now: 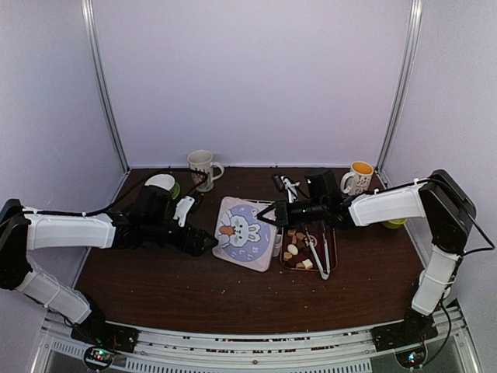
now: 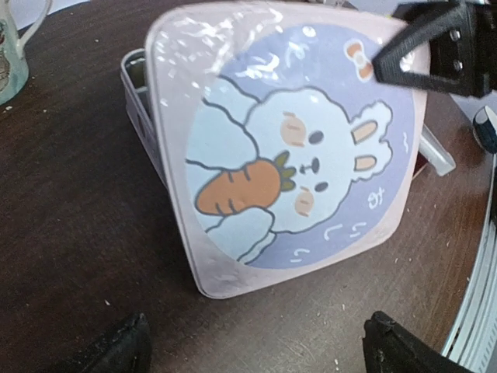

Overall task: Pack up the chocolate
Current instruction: Put down the box lid at the center of the board.

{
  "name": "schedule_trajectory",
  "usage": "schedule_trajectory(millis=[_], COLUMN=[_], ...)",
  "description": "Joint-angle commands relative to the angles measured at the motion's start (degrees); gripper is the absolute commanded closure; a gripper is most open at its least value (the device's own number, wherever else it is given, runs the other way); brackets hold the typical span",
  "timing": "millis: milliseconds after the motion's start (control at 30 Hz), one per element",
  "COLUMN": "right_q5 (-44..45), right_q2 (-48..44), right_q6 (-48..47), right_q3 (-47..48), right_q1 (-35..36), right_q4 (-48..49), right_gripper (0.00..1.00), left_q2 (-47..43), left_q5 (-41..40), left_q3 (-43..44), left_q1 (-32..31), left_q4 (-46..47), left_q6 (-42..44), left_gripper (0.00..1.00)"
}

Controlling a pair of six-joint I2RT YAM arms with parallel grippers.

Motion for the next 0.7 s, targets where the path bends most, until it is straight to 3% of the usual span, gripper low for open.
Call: schedule_trajectory(millis=[0,233,667], right_q5=[5.68,3.84,-6.78], right_q2=[2.47,3.13,-3.68], right_q6=[-3.86,-4.62,-1.4], right_q3=[2.08,3.8,7.0], right_q1=[-2.41,-3.6,-4.5], right_q4=[-5.67,-7.61,-8.76], right_gripper=[0.83,0.83,0.92], left_q2=[2.11,5.15,-0.11], left_q5=[-3.47,-8.55,-9.87], left_q3=[-1.03,-2.18,-2.16], left_q1=[-3.17,-3.49,-3.4], left_q4=[-2.88,1.24,1.83], left_q6=[5.77,5.36,4.11], left_gripper=[0.02,0.02,0.02])
